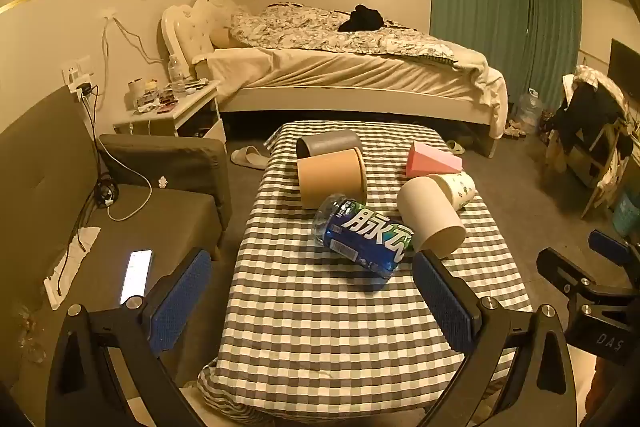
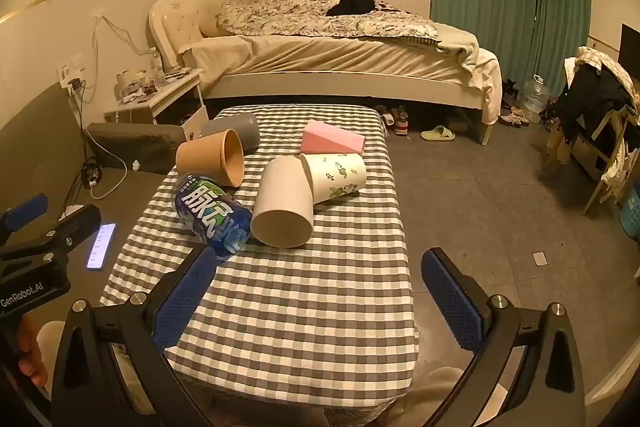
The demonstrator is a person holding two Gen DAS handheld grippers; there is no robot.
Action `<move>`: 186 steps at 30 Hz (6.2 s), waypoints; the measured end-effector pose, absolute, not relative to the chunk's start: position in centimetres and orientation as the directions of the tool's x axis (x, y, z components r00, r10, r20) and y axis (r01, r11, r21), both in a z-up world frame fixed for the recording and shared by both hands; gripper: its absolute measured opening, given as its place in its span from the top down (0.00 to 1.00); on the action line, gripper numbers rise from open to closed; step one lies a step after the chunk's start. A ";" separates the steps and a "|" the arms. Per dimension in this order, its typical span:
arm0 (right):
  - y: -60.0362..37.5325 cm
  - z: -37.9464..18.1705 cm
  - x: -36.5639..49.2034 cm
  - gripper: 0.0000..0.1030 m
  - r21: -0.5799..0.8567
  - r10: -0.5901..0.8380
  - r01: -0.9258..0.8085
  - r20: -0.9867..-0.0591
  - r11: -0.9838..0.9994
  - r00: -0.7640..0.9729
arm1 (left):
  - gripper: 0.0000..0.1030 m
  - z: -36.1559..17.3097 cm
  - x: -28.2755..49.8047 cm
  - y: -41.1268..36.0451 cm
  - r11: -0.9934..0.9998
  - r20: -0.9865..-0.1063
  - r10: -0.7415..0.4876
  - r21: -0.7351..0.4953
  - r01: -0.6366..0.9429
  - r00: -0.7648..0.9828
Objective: Flip cup upside down
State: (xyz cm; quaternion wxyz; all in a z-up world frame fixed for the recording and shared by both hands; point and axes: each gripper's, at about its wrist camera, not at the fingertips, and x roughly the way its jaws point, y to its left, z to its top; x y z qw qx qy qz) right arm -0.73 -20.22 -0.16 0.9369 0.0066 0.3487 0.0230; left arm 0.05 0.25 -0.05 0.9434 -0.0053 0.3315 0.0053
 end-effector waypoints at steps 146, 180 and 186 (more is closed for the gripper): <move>-19.6 -12.6 36.0 0.39 0.027 0.222 -0.507 -0.918 0.862 0.328 | 0.00 -5.0 26.1 -4.4 0.994 -0.753 0.106 0.093 -0.053 0.649; -15.6 1.0 2.6 0.40 0.086 0.172 -0.184 -0.833 0.979 0.526 | 0.00 1.9 1.0 4.1 0.991 -0.683 0.115 0.125 -0.040 0.721; -14.0 -6.7 2.6 0.40 0.125 0.140 -0.063 -0.886 0.990 0.442 | 0.00 -2.4 0.2 5.2 0.993 -0.710 0.113 0.106 -0.052 0.695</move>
